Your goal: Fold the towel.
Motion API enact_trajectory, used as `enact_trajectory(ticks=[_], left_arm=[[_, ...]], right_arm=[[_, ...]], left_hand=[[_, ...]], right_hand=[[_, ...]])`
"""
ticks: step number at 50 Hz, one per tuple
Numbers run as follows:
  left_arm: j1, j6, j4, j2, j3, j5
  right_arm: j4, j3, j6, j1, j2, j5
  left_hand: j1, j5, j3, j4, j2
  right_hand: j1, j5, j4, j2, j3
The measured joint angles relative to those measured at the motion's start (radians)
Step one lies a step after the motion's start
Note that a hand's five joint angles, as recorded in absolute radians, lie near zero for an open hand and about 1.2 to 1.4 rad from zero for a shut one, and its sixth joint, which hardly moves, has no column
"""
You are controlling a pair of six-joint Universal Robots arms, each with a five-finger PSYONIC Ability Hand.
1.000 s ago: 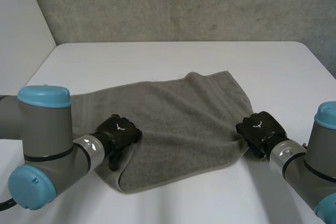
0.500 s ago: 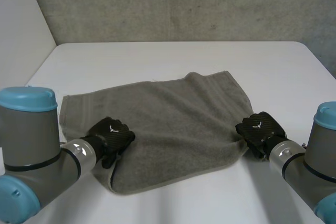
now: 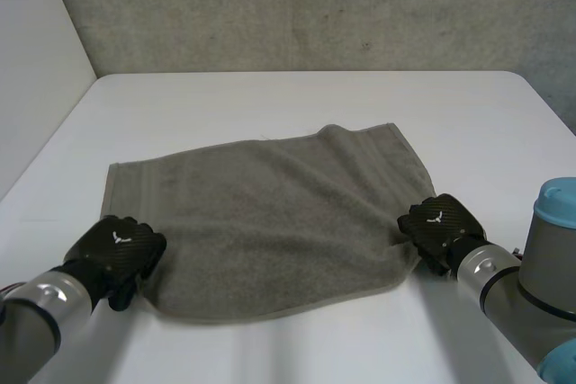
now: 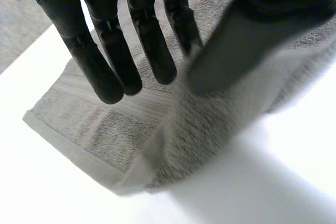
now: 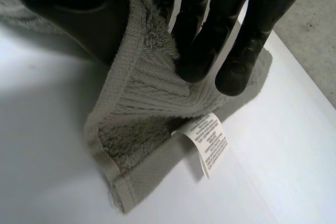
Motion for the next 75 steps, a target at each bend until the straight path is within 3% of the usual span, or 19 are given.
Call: enact_trajectory(ticks=[3,5,12,27,39,57,75], left_arm=[[0.008,0.0,0.042,0.053,-0.052,0.005],[0.009,0.0,0.071,0.093,-0.084,0.007],[-0.004,-0.001,0.148,0.21,-0.138,0.012],[-0.027,0.031,0.15,0.223,-0.207,0.117],[-0.017,0.216,0.143,0.177,-0.274,0.121],[-0.017,0.21,0.217,-0.033,-0.259,0.12],[-0.019,0.112,0.369,-0.091,-0.236,0.074]], right_arm=[[0.0,0.001,0.0,0.007,0.001,0.0],[0.0,0.001,0.0,0.01,0.003,0.001],[0.0,0.001,0.0,0.011,0.008,0.001],[-0.001,0.002,-0.001,0.012,0.01,0.0],[-0.002,0.001,-0.002,0.012,0.015,-0.001],[-0.004,0.003,-0.002,0.019,0.017,0.0],[-0.005,0.003,-0.002,0.019,0.017,-0.001]], left_hand=[[-0.408,-0.41,-0.389,-0.415,-0.39],[-0.56,-0.571,-0.545,-0.553,-0.543],[-0.655,-0.693,-0.662,-0.654,-0.654],[-0.661,-0.679,-0.669,-0.658,-0.657],[-0.662,-0.671,-0.669,-0.659,-0.657],[-0.661,-0.67,-0.669,-0.658,-0.657],[-0.657,-0.668,-0.543,-0.549,-0.541]], right_hand=[[0.0,0.0,0.0,0.0,0.0],[0.0,0.0,0.0,0.0,0.0],[0.0,0.0,0.0,0.0,0.0],[0.0,0.0,0.0,0.0,0.0],[0.0,0.0,0.0,0.0,0.0],[0.0,0.0,0.0,0.0,0.004],[0.0,0.0,0.0,0.0,0.004]])
